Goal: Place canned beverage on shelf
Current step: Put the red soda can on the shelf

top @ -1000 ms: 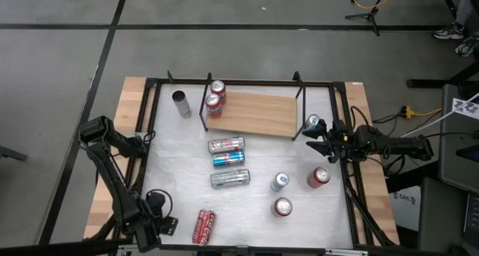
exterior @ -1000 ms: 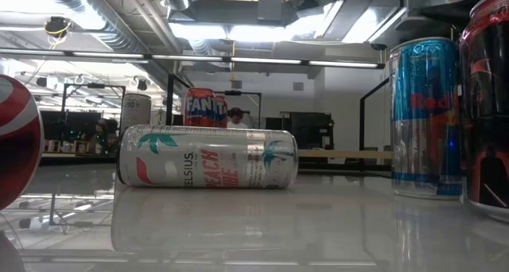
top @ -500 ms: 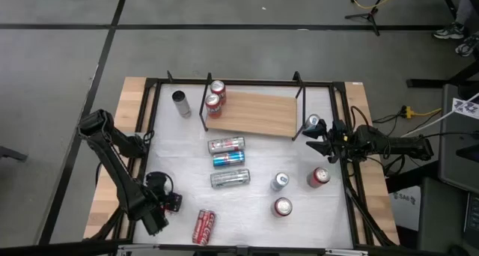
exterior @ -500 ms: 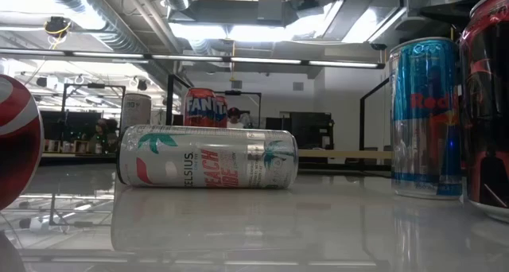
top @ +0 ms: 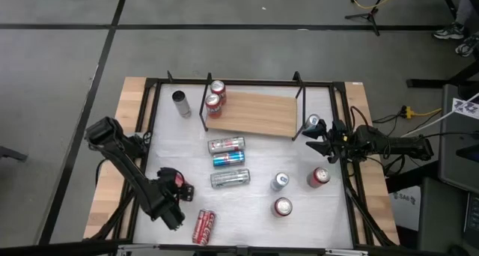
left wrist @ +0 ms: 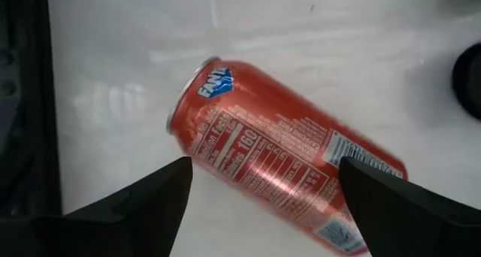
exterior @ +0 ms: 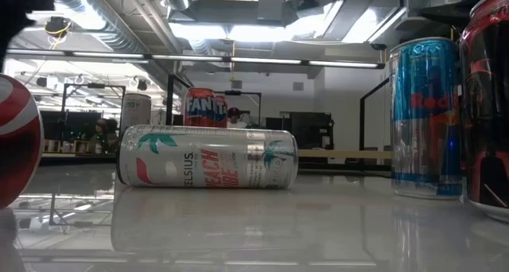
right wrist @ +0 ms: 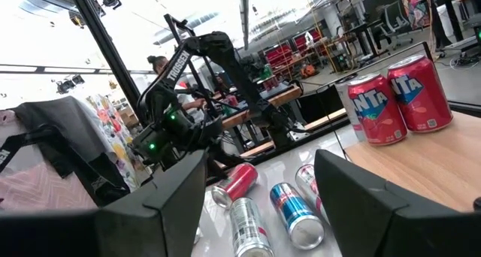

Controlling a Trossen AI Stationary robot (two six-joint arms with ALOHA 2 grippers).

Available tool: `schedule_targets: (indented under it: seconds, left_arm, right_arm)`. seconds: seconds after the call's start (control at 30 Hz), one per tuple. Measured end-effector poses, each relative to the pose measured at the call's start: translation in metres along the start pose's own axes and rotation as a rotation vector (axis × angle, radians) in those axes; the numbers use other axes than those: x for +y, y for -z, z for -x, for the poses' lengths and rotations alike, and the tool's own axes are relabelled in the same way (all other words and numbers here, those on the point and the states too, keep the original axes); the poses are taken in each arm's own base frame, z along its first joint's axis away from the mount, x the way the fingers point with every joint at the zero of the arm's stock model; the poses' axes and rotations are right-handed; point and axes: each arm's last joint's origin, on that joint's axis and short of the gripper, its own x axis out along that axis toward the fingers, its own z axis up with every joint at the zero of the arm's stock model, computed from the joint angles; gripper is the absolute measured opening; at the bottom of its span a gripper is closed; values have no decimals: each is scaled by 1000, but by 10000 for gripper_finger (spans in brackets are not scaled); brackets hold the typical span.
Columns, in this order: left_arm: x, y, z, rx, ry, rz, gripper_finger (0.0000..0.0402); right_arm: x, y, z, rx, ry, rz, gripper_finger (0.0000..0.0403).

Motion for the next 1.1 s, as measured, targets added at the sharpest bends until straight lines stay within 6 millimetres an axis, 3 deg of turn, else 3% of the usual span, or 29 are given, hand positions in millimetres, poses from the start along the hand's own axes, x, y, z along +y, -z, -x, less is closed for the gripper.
schedule_targets:
  seconds: [0.7,0.9,1.1]
  left_arm:
    - [-7,4,-11,-4,-31,12,334]
    - [2,13,-10,144,-190,-10,334]
    - [11,19,-11,91,-143,-46,334]
  right_arm:
    - [0,0,0,0,0,0,239]
    - [0,0,0,0,0,0,239]
    - [0,0,0,0,0,0,239]
